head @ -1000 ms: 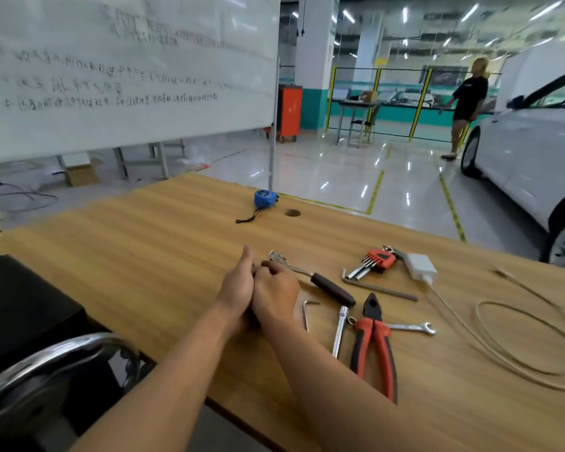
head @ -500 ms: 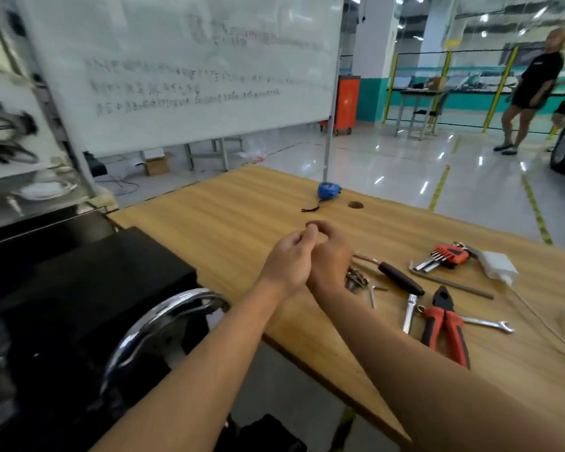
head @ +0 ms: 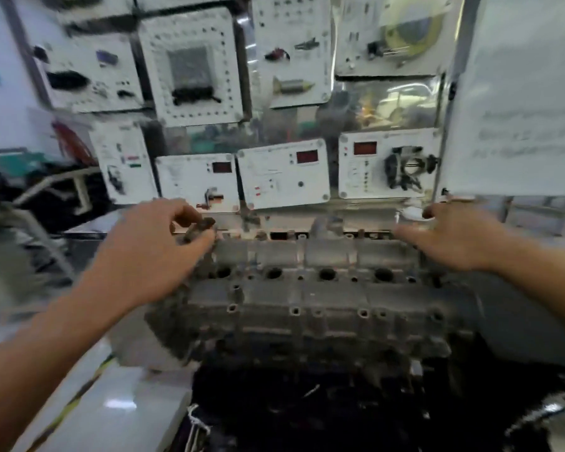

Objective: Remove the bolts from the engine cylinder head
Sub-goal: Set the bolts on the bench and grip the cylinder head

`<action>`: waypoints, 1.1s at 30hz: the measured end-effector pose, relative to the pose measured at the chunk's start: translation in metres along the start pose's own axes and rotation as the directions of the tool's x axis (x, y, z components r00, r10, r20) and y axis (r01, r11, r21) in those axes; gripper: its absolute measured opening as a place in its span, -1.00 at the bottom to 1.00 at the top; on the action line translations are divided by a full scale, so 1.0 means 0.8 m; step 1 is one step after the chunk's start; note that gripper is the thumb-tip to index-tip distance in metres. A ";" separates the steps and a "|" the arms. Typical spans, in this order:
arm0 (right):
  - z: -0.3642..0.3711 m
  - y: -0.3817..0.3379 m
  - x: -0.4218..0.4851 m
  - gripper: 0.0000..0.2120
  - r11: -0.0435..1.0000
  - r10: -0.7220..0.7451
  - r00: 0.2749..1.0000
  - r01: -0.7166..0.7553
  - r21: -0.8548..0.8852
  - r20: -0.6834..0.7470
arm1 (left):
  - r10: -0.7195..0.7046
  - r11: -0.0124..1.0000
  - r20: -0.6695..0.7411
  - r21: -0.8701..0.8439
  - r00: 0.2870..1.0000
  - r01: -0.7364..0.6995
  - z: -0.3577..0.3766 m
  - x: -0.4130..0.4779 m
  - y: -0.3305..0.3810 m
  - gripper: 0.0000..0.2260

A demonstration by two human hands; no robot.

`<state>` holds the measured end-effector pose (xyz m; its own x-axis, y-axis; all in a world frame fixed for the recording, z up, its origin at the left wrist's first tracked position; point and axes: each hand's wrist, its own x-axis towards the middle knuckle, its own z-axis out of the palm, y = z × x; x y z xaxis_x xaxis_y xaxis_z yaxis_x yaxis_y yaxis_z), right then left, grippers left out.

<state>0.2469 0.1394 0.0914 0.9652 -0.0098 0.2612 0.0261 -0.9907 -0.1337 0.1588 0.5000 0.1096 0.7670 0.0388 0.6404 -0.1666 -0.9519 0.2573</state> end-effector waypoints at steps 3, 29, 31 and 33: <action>0.009 -0.001 0.025 -0.10 0.981 0.011 0.999 -0.003 -0.192 0.040 | -0.295 0.852 0.219 0.500 0.930 0.153 -0.003 0.017 -0.089 -0.29; 0.073 0.073 0.046 -0.35 0.955 -0.272 0.930 0.293 0.053 -0.248 | -0.108 0.993 0.604 0.101 0.790 0.059 0.065 0.073 -0.113 -0.44; 0.074 0.071 0.045 -0.41 0.948 -0.275 0.926 0.306 0.086 -0.260 | -0.130 0.991 0.645 0.059 0.753 0.121 0.066 0.077 -0.115 -0.61; 0.073 0.069 0.043 -0.44 0.952 -0.262 0.929 0.293 0.090 -0.261 | -0.121 0.989 0.673 0.022 0.730 0.143 0.061 0.075 -0.106 -0.67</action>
<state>0.2971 0.0924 0.0373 0.8223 0.2146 0.5271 0.3312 -0.9336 -0.1367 0.2492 0.5682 0.0909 0.9968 -0.0614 -0.0507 -0.0413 -0.9431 0.3300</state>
